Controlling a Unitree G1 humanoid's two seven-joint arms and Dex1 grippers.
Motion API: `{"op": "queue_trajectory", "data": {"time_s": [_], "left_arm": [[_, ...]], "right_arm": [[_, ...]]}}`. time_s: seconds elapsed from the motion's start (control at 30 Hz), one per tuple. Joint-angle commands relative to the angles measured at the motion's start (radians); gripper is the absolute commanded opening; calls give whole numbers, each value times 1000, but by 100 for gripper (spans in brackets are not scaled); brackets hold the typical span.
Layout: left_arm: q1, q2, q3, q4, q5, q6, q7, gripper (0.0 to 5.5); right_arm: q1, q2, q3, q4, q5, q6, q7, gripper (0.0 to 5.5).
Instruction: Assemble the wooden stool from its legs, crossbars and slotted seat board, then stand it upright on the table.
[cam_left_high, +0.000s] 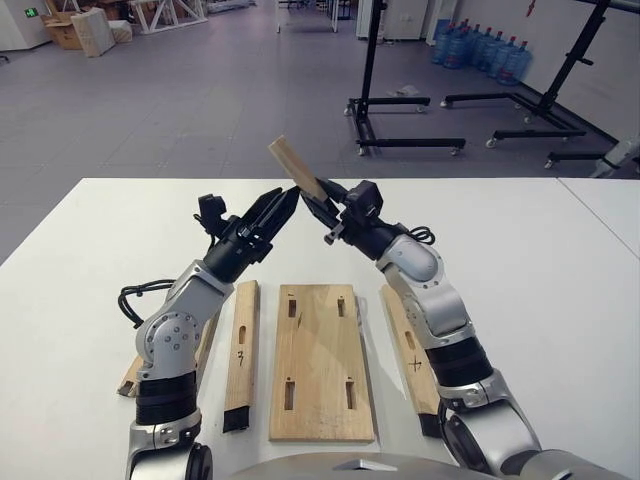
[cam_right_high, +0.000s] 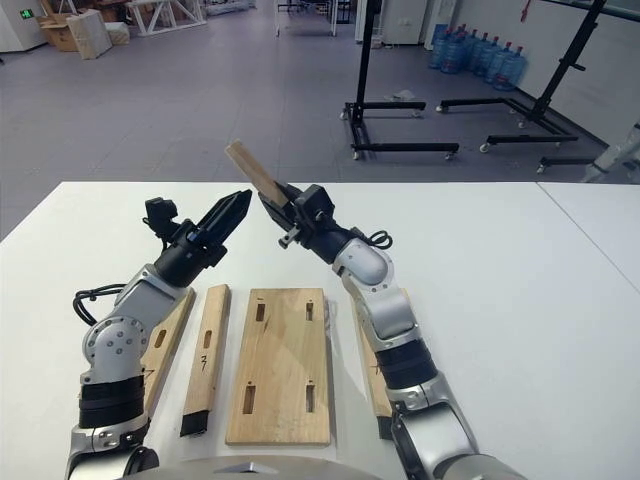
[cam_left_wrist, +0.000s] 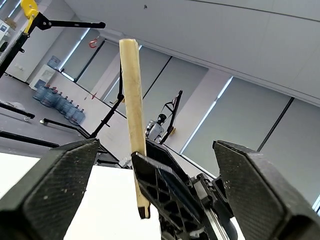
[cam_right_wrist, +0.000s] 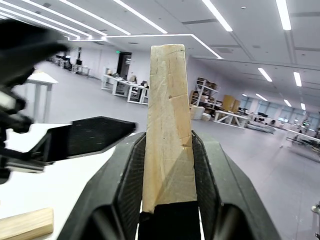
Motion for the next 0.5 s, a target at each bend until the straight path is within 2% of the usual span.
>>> {"op": "queue_trajectory", "data": {"time_s": [0.03,0.13,0.3,0.5], "left_arm": [[-34,-9,8,56,14,-18,30,417],[-44,-23,21,60,-30,-13,25,393],[-22,-22,4,37,-36,-24,-3,316],[-9,-17,-22,41,-9,-29,-4,244]], "right_arm": [[29,-14,39,-26,-9,-12,54,127],[45,-37,71,-4,-59,-14,64,127],[58,-42,80,-9,-53,17,91,127],[46,-36,58,-6,-29,32,103,127]]}}
